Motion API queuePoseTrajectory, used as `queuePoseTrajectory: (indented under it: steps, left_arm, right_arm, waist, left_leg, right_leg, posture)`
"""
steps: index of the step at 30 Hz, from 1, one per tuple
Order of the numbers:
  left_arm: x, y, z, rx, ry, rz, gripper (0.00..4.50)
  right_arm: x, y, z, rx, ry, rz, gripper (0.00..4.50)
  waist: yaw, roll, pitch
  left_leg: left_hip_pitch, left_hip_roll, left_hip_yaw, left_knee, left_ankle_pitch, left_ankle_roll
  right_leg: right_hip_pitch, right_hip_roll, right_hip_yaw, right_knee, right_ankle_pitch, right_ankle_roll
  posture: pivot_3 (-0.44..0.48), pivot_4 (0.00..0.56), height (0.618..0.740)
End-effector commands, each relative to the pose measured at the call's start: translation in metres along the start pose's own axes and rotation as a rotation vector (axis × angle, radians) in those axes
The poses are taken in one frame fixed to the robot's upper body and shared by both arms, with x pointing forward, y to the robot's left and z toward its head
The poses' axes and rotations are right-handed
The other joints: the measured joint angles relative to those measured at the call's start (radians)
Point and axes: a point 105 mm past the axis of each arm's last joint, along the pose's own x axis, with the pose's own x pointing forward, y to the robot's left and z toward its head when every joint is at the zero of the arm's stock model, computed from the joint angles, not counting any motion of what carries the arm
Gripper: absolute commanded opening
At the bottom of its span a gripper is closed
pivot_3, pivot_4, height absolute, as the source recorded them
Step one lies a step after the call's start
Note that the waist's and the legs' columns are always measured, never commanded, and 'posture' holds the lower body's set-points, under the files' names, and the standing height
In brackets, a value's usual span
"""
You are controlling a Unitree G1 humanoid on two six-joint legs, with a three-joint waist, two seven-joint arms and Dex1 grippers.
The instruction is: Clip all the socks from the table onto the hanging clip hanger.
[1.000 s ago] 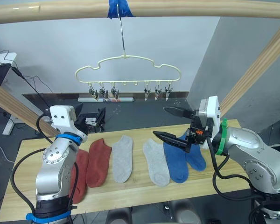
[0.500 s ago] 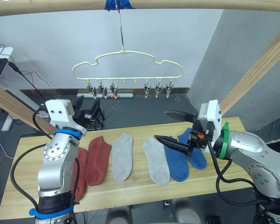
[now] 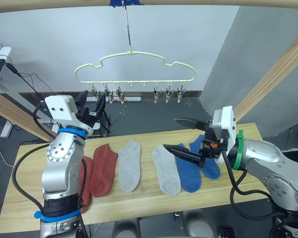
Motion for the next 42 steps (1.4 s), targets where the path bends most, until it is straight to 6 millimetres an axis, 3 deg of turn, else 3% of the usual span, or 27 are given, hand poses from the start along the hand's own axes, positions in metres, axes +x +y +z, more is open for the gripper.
queuePoseTrajectory:
  steps: [1,20,23,29,32,38,42]
  left_arm:
    - [0.001,0.004,0.012,0.003,-0.056,0.018,2.82]
    - [0.006,0.001,0.024,-0.012,-0.103,0.038,2.82]
    - [0.006,0.001,0.025,-0.015,-0.105,0.041,2.28]
    - [0.005,0.000,0.024,-0.018,-0.102,0.039,0.59]
    - [0.005,0.000,0.025,-0.015,-0.106,0.035,0.15]
    - [0.004,-0.002,0.027,0.001,-0.103,0.020,0.02]
    - [0.003,-0.004,0.030,0.011,-0.106,0.007,0.02]
  right_arm:
    - [-0.002,0.007,0.008,-0.038,-0.031,0.018,4.50]
    - [-0.004,0.005,0.006,-0.039,-0.020,0.014,4.50]
    - [-0.004,0.005,0.006,-0.039,-0.020,0.013,4.50]
    - [-0.003,0.005,0.005,-0.037,-0.022,0.012,4.50]
    - [-0.003,0.005,0.005,-0.037,-0.020,0.011,4.50]
    - [-0.006,-0.001,-0.010,-0.026,0.039,-0.038,4.50]
    - [-0.021,-0.025,-0.054,-0.056,0.219,-0.261,4.50]
  waist:
    - [0.000,0.000,0.000]
    - [0.000,0.000,0.001]
    - [0.000,0.000,0.001]
    - [0.000,0.000,0.001]
    - [0.000,0.000,0.001]
    - [0.000,0.000,0.002]
    - [0.003,-0.001,0.002]
  left_leg:
    - [0.000,0.000,0.000,0.000,0.000,0.000]
    - [0.000,0.000,0.000,0.000,0.000,0.000]
    - [0.000,0.000,0.000,0.000,0.000,0.000]
    - [-0.001,0.000,0.000,0.000,0.000,0.000]
    - [-0.001,0.000,0.000,-0.001,0.000,0.000]
    - [-0.001,0.000,0.000,-0.001,0.000,0.000]
    - [-0.001,0.000,0.000,-0.001,0.000,0.000]
  right_leg:
    - [0.000,0.000,0.000,0.000,0.000,0.000]
    - [0.000,0.000,0.000,0.000,0.000,0.001]
    - [-0.001,0.000,0.000,0.000,0.000,0.001]
    - [-0.001,0.000,0.000,-0.001,-0.001,0.001]
    - [-0.001,0.000,0.000,-0.001,-0.001,0.001]
    - [-0.001,0.000,0.000,-0.001,-0.001,0.001]
    - [-0.001,0.000,0.000,-0.002,-0.001,0.001]
  posture:
    - [-0.186,0.330,0.740]
    - [-0.184,0.330,0.740]
    - [-0.183,0.330,0.740]
    - [-0.182,0.330,0.740]
    - [-0.182,0.330,0.740]
    - [-0.174,0.331,0.740]
    - [-0.167,0.338,0.740]
